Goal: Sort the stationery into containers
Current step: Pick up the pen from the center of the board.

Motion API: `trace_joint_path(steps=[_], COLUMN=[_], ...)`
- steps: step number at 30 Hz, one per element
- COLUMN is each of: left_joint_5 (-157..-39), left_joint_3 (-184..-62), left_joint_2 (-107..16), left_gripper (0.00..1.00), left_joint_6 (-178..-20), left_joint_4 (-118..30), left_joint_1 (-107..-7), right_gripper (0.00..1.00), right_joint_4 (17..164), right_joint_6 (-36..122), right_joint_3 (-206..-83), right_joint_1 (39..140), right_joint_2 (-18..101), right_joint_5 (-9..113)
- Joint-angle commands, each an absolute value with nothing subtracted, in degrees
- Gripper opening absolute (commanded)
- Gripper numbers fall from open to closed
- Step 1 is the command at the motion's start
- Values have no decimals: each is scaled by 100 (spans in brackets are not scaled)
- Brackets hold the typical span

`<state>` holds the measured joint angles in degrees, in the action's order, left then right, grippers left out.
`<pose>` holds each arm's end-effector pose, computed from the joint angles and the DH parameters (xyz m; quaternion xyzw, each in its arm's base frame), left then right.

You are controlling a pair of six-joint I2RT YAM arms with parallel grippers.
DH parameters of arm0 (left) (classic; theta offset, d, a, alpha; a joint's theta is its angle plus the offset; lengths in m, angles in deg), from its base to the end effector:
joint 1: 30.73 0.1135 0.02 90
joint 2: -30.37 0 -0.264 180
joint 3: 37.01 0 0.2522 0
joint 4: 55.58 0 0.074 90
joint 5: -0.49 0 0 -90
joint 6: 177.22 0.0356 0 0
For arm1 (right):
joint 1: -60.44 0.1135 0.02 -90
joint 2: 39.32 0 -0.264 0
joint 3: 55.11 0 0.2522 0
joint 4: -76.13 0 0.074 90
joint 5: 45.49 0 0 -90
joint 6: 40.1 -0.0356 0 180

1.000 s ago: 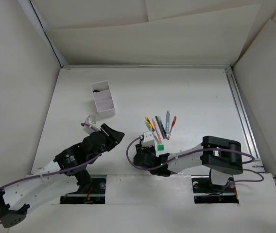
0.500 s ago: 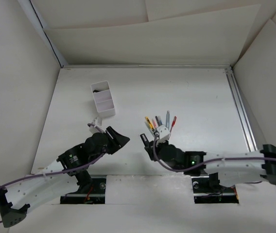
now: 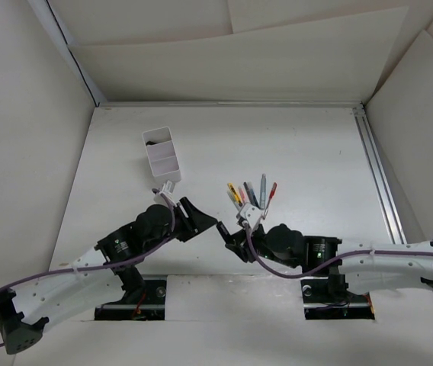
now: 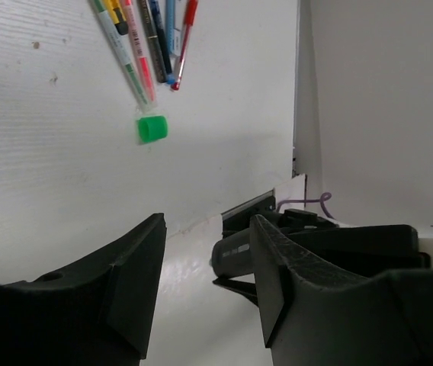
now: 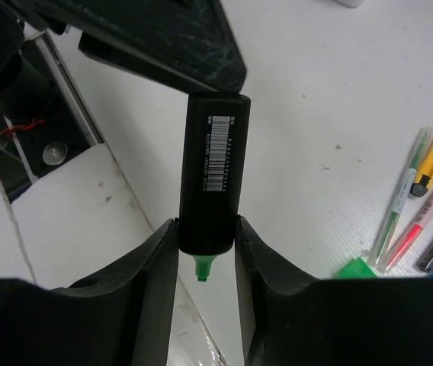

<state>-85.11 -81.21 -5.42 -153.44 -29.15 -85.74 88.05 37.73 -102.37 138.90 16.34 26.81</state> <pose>0.0937 -0.1291 0.2709 -0.1014 0.8025 -0.4964 0.3152 0.0550 0.2151 0.2572 -0.3698 0.7271 0.3125 0.4867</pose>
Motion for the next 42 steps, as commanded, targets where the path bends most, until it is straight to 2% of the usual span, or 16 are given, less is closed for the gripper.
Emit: trace_joint_path(steps=[1, 5, 9, 13, 19, 25, 29, 33, 37, 39, 42], left_joint_5=[-8749, -8802, -8363, -8458, -9232, -9259, -9259, -9259, -9066, -8882, -8618], left_joint_3=[-8083, -8136, -8249, -8250, -8242, -8180, -8180, -8180, -8232, -8293, -8347], left_joint_2=[-522, -699, -243, 92, -680, -822, -927, -980, -848, -691, -550], left_gripper=[44, 41, 41, 45, 45, 42, 27, 2, 0, 0, 0], left_joint_6=[-15287, -15287, -15418, -15367, -15156, -15094, -15033, -15033, -15033, -14980, -14980], left_joint_4=[-3523, -3523, -3111, -3136, -3618, -3812, -3936, -3936, -3690, -3471, -3242], left_joint_1=[-8566, -8566, -8566, -8566, -8566, -8566, -8566, -8566, -8566, -8566, -8566], right_gripper=[28, 27, 25, 25, 25, 25, 25, 25, 25, 39, 70], right_joint_4=[8761, 8761, 8962, 9016, 9016, 9016, 8964, 8849, 8849, 8849, 8979], right_joint_6=[3962, 4014, 3901, 3900, 4005, 4119, 4120, 4120, 4120, 4120, 4120], right_joint_3=[-10543, -10605, -10553, -10613, -10929, -10983, -11035, -11088, -11088, -11088, -11035], right_joint_1=[13919, 13919, 13919, 13919, 13919, 13919, 13919, 13919, 13919, 13919, 13919], right_joint_2=[1596, 1535, 1132, 1190, 1762, 1701, 1781, 1886, 1948, 1886, 1588], right_joint_5=[3061, 2878, 2447, 2508, 2728, 2781, 2781, 2842, 2710, 2641, 2588])
